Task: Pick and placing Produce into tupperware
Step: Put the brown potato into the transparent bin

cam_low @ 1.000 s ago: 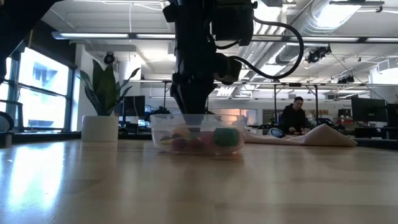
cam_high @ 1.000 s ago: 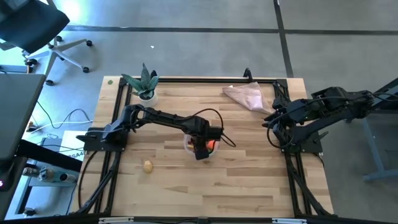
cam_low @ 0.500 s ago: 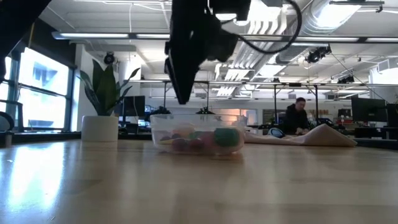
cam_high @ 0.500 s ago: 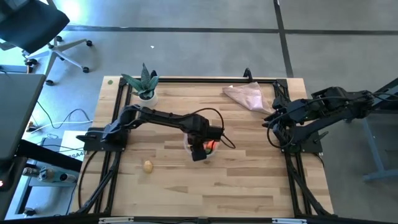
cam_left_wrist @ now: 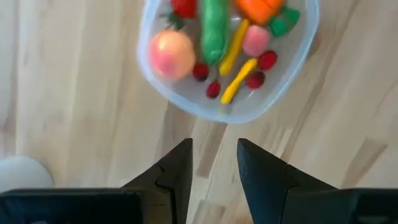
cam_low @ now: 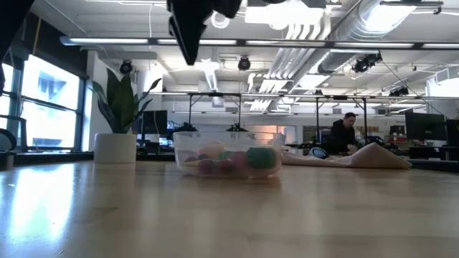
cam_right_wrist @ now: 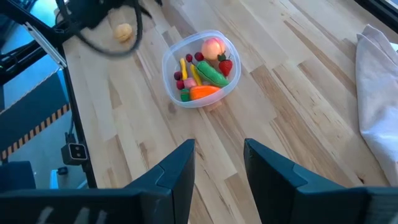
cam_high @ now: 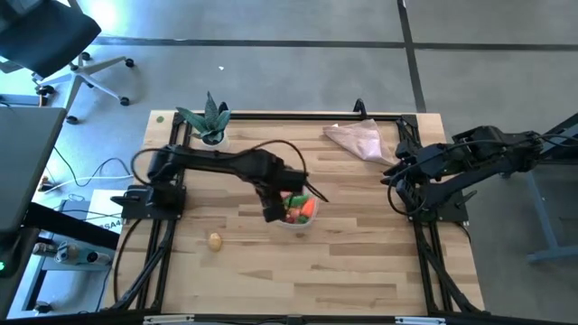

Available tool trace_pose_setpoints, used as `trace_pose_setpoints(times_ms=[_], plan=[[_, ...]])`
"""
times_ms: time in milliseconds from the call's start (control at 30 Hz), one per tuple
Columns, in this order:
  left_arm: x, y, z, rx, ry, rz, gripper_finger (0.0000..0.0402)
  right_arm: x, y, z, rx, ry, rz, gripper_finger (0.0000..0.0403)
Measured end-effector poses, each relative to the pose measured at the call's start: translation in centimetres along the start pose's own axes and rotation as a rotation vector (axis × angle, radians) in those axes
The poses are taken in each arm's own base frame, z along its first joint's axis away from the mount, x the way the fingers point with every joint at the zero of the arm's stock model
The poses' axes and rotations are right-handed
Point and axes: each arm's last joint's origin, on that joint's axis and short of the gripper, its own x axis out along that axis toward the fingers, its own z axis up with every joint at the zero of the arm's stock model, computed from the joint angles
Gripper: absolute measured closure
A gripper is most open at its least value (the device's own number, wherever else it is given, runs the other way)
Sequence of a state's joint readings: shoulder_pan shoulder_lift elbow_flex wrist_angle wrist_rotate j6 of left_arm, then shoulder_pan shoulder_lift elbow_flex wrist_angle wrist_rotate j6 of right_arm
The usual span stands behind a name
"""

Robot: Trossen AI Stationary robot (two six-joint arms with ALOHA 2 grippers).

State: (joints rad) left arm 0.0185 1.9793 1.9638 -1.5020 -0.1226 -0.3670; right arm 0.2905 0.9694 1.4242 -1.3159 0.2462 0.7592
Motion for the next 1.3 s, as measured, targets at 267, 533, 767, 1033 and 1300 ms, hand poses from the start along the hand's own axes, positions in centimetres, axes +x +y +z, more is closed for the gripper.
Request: trace_pose_setpoints(times_ms=[267,533,767,1033,1300], plan=[[-2.8,0.2,-5.2,-0.117,-0.062,-0.034,0.0285,0.0,0.0,0.0,0.000,-0.001,0.001,0.0272],[-2.1,-0.1,-12.4,-0.426,0.068,-0.084,0.0285,0.0,0.0,0.0,0.001,-0.002,0.002,0.0272],[-0.8,-0.2,-17.1,-0.975,0.180,-0.037,0.0285,0.0,0.0,0.0,0.001,-0.003,0.003,0.0272],[0.1,-2.6,-20.7,-1.255,0.185,0.054,0.0285,0.0,0.0,0.0,0.001,-0.003,0.003,0.0272],[2.7,-4.3,-22.5,-1.396,0.115,0.047,0.0285,0.0,0.0,0.0,0.001,-0.003,0.003,0.0272]])
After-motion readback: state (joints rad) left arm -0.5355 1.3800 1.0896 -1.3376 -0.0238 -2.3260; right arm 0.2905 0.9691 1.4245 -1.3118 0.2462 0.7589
